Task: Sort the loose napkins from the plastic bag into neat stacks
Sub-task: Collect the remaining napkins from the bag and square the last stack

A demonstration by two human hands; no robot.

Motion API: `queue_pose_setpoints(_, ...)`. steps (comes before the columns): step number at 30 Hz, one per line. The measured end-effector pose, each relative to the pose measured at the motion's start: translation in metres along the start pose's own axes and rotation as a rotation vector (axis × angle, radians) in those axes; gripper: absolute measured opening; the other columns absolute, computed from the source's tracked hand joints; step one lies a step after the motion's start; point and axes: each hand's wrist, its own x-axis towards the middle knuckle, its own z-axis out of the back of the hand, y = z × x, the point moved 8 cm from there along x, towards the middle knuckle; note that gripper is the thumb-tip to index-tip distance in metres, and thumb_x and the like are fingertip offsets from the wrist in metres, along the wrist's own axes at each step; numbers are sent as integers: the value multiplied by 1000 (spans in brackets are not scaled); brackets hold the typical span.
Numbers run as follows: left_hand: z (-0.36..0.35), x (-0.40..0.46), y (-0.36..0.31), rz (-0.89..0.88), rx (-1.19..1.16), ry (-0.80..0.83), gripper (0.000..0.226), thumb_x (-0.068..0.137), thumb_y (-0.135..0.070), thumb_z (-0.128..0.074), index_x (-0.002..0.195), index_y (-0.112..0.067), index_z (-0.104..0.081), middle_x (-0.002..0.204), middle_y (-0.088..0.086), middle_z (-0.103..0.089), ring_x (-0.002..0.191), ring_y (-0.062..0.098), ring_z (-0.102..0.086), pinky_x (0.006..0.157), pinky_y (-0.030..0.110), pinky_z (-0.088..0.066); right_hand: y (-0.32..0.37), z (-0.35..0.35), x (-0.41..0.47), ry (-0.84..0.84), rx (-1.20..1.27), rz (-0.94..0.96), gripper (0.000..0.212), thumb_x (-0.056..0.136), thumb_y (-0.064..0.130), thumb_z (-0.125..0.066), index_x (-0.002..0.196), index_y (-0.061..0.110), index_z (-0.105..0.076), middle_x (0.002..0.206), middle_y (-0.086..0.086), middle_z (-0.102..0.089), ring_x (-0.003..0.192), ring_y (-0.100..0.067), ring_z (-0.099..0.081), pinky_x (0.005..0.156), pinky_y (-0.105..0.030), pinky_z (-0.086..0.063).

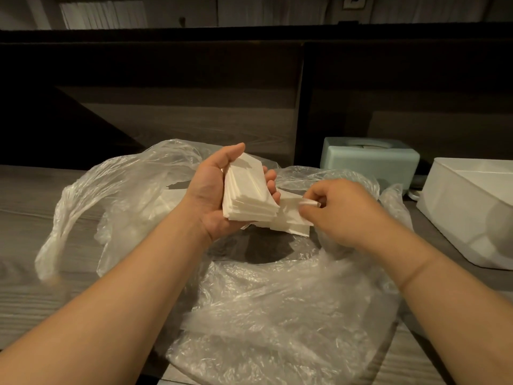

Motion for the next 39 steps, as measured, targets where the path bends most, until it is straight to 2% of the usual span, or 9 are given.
queue_pose_setpoints(8, 6, 1, -5, -26, 1, -27, 62, 81, -42, -71, 129, -5, -61, 101, 15, -68, 78, 26, -68, 83, 42, -56, -11, 24, -2, -200, 540, -144, 19, 93, 23, -59, 76, 18, -63, 62, 6, -57, 62, -18, -53, 59, -30, -40)
queue_pose_setpoints(13, 9, 5, -1, -11, 67, -65, 64, 76, -37, -72, 130, -5, -61, 102, 16, -68, 78, 26, -66, 78, 42, -56, 2, 16, -8, 109, 1120, -171, 13, 78, 20, -56, 68, 18, -64, 83, -7, -60, 76, -24, -62, 67, -40, -47)
queue_pose_setpoints(21, -2, -2, 21, 125, 434, 42, 37, 82, -35, -61, 83, -4, -81, 85, 13, -73, 72, 26, -72, 74, 37, -58, 34, 6, -26, 567, 901, 154, 6, 57, 21, -59, 56, 16, -56, 67, -7, -51, 61, -18, -51, 54, -27, -41)
queue_pose_setpoints(23, -3, -3, 26, 158, 463, 71, 36, 82, -35, -61, 93, -4, -78, 86, 13, -72, 73, 26, -71, 72, 35, -58, 41, 9, -29, 586, 956, 194, 11, 55, 24, -59, 56, 14, -55, 64, -6, -49, 58, -17, -49, 53, -28, -39)
queue_pose_setpoints(27, -4, -2, 33, 203, 501, 163, 40, 79, -33, -73, 108, -6, -73, 104, 13, -67, 94, 28, -64, 96, 43, -48, 44, 20, -24, 316, 651, 285, 15, 70, 18, -56, 55, 20, -58, 57, 2, -49, 53, -10, -46, 51, -19, -38)
queue_pose_setpoints(30, -9, -1, 38, 208, 503, 235, 40, 81, -34, -72, 110, -7, -75, 106, 14, -69, 95, 29, -67, 91, 43, -52, 45, 16, -23, 207, 380, 318, 21, 87, 17, -62, 67, 20, -66, 64, 5, -58, 60, -12, -54, 58, -28, -46)
queue_pose_setpoints(33, -17, -3, 43, 221, 473, 321, 39, 93, -38, -61, 116, -9, -73, 110, 16, -70, 96, 33, -69, 88, 46, -56, 39, 12, -22, 154, 427, 240, 15, 92, 11, -64, 82, 20, -71, 80, 7, -69, 66, -11, -69, 58, -28, -55)
queue_pose_setpoints(36, -19, -5, 44, 245, 409, 365, 46, 94, -49, -58, 115, -12, -75, 110, 17, -70, 94, 36, -68, 86, 48, -55, 37, 15, -19, 29, 412, 229, 13, 94, 17, -63, 93, 30, -67, 82, 17, -67, 66, 0, -64, 55, -17, -51)
queue_pose_setpoints(39, -22, -8, 41, 230, 383, 406, 47, 89, -48, -65, 114, -10, -75, 109, 18, -70, 90, 35, -69, 85, 46, -58, 33, 18, -16, -49, 402, 192, 8, 98, 33, -61, 105, 37, -63, 87, 10, -65, 74, -5, -60, 64, -26, -54)
